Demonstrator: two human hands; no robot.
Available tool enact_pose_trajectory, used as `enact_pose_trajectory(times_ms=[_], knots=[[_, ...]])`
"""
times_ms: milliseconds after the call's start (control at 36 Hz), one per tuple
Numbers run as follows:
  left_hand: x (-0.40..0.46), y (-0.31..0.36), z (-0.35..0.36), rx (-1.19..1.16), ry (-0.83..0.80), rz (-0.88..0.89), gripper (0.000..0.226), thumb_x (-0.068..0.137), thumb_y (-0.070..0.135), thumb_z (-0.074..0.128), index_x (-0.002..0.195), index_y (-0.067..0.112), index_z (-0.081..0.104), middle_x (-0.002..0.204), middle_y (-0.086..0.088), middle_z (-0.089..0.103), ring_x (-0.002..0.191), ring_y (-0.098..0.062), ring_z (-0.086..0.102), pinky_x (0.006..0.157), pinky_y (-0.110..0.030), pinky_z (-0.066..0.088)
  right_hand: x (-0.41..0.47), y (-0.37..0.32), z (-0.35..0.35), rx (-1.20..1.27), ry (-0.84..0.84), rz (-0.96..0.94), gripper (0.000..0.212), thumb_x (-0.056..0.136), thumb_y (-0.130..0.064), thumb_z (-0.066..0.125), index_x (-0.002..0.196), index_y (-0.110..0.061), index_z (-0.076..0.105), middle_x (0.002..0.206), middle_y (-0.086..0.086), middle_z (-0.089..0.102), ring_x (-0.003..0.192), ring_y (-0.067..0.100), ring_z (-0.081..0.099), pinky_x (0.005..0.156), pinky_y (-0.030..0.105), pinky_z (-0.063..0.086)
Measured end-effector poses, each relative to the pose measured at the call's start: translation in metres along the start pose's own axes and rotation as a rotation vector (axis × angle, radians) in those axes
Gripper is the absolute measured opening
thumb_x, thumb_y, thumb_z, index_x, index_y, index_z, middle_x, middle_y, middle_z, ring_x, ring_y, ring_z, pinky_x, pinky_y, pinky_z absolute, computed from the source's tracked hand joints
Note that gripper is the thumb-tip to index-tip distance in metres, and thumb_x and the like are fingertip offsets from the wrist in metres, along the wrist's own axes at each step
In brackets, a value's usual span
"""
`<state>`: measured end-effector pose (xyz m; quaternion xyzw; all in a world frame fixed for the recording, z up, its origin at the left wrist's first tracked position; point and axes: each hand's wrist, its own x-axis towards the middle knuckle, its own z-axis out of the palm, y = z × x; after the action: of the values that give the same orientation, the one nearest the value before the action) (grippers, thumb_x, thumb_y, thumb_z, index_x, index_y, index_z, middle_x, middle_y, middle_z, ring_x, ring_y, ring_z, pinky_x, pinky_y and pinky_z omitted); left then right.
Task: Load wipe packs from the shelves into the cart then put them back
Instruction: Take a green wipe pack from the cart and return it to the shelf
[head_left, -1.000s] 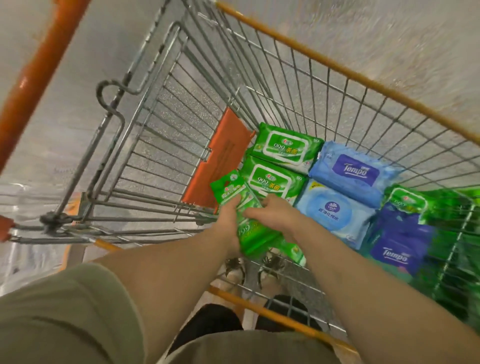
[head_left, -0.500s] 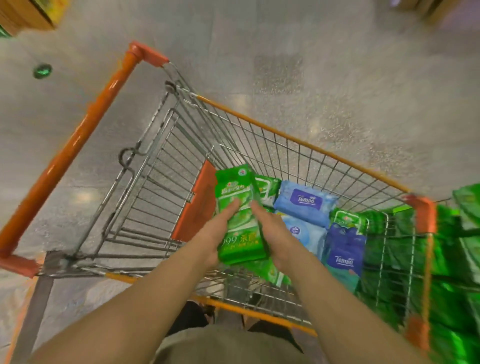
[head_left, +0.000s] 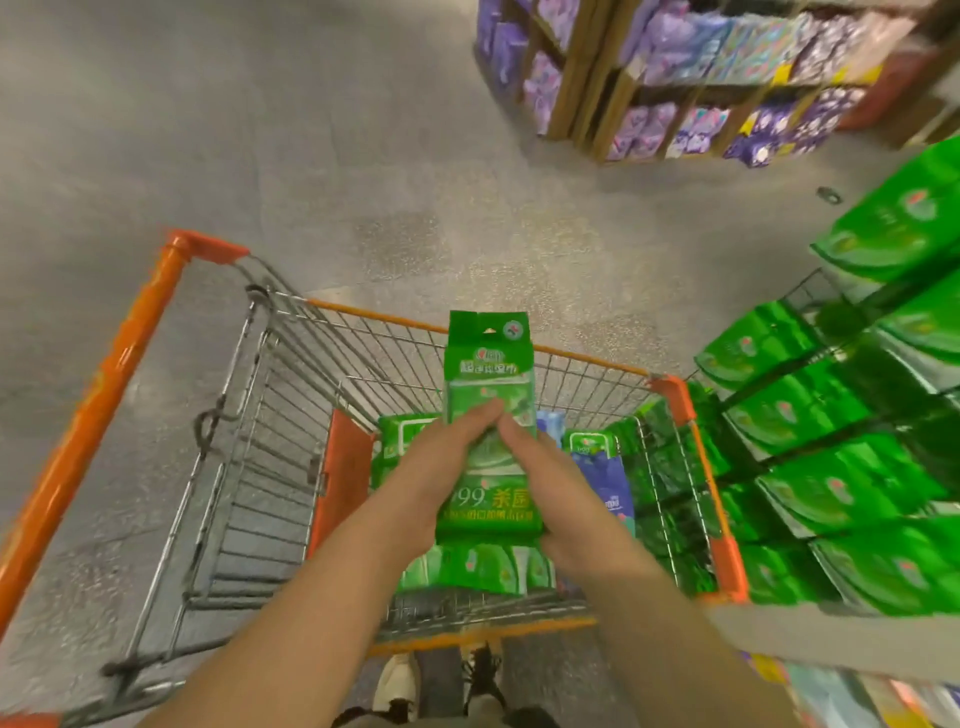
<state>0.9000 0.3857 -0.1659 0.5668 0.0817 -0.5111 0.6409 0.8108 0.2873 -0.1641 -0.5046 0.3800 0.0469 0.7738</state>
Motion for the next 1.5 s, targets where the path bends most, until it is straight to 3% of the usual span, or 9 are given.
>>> enact_pose_trajectory(times_ms=[167, 250, 444, 639, 750, 1028, 1250, 1389, 1500], knots=[[-0.039, 0.017, 0.034, 0.132, -0.168, 0.032, 0.046, 0.084, 0.049, 0.075, 0.119, 0.019, 0.07, 0.101, -0.01, 0.079, 0.091, -0.031, 0.077, 0.082, -0.045, 0.062, -0.035, -0.004, -0.014, 0.09, 0.108, -0.173, 0.116, 0.058, -0.084, 0.073, 0.156, -0.039, 0.031, 0.151, -0.022, 0.037, 0.139, 0.005, 0.039, 0.118, 0.046, 0.035], [-0.054, 0.019, 0.057, 0.18, -0.223, 0.022, 0.054, 0.081, 0.05, 0.078, 0.124, 0.019, 0.068, 0.105, -0.011, 0.078, 0.094, -0.034, 0.076, 0.089, -0.052, 0.06, -0.056, -0.005, -0.027, 0.128, 0.185, -0.22, 0.124, 0.052, -0.086, 0.076, 0.157, -0.039, 0.028, 0.157, -0.016, 0.036, 0.143, 0.016, 0.041, 0.119, 0.054, 0.033], [-0.091, 0.006, 0.116, 0.278, -0.35, 0.033, 0.049, 0.084, 0.044, 0.078, 0.122, 0.015, 0.07, 0.105, -0.015, 0.078, 0.095, -0.038, 0.076, 0.092, -0.06, 0.057, -0.121, -0.003, -0.064, 0.249, 0.386, -0.258, 0.111, 0.057, -0.071, 0.087, 0.151, -0.032, 0.041, 0.139, 0.005, 0.063, 0.124, 0.031, 0.063, 0.104, 0.058, 0.049], [-0.15, -0.036, 0.185, 0.372, -0.509, 0.011, 0.032, 0.092, 0.033, 0.069, 0.114, 0.011, 0.074, 0.102, -0.017, 0.078, 0.094, -0.038, 0.075, 0.086, -0.051, 0.061, -0.21, 0.02, -0.114, 0.382, 0.476, -0.375, 0.058, 0.087, -0.045, 0.075, 0.137, -0.019, 0.058, 0.118, 0.014, 0.074, 0.104, 0.036, 0.073, 0.095, 0.058, 0.055], [-0.188, -0.076, 0.223, 0.419, -0.605, 0.007, 0.031, 0.095, 0.033, 0.066, 0.115, 0.011, 0.073, 0.102, -0.017, 0.078, 0.085, -0.033, 0.077, 0.073, -0.043, 0.064, -0.267, 0.041, -0.144, 0.447, 0.541, -0.414, 0.091, 0.064, -0.053, 0.09, 0.139, -0.016, 0.055, 0.122, 0.017, 0.071, 0.108, 0.038, 0.071, 0.099, 0.061, 0.051], [-0.292, -0.192, 0.311, 0.571, -0.791, -0.031, 0.035, 0.094, 0.037, 0.064, 0.118, 0.013, 0.073, 0.105, -0.016, 0.078, 0.094, -0.035, 0.076, 0.081, -0.046, 0.063, -0.426, 0.121, -0.21, 0.523, 0.67, -0.544, 0.061, 0.084, -0.047, 0.076, 0.134, -0.016, 0.06, 0.121, 0.016, 0.072, 0.108, 0.039, 0.071, 0.1, 0.062, 0.05], [-0.355, -0.271, 0.355, 0.62, -0.891, -0.094, 0.026, 0.094, 0.028, 0.059, 0.107, 0.011, 0.075, 0.097, -0.017, 0.078, 0.068, -0.029, 0.075, 0.058, -0.037, 0.062, -0.526, 0.17, -0.237, 0.575, 0.817, -0.6, 0.051, 0.09, -0.041, 0.069, 0.133, -0.014, 0.062, 0.114, 0.015, 0.075, 0.101, 0.037, 0.073, 0.092, 0.055, 0.057], [-0.369, -0.304, 0.388, 0.77, -1.051, -0.002, 0.026, 0.104, 0.009, 0.047, 0.097, -0.003, 0.07, 0.093, -0.025, 0.076, 0.045, -0.008, 0.066, 0.087, -0.044, 0.054, -0.577, 0.198, -0.25, 0.625, 0.854, -0.633, 0.039, 0.096, -0.041, 0.062, 0.125, -0.016, 0.069, 0.116, 0.015, 0.074, 0.106, 0.037, 0.072, 0.099, 0.059, 0.052], [-0.383, -0.334, 0.416, 0.818, -1.005, -0.08, 0.026, 0.094, 0.025, 0.062, 0.112, 0.011, 0.073, 0.099, -0.017, 0.078, 0.089, -0.033, 0.076, 0.091, -0.052, 0.059, -0.607, 0.212, -0.263, 0.69, 0.881, -0.661, 0.04, 0.097, -0.042, 0.058, 0.126, -0.017, 0.069, 0.12, 0.016, 0.073, 0.111, 0.037, 0.07, 0.104, 0.059, 0.049]])
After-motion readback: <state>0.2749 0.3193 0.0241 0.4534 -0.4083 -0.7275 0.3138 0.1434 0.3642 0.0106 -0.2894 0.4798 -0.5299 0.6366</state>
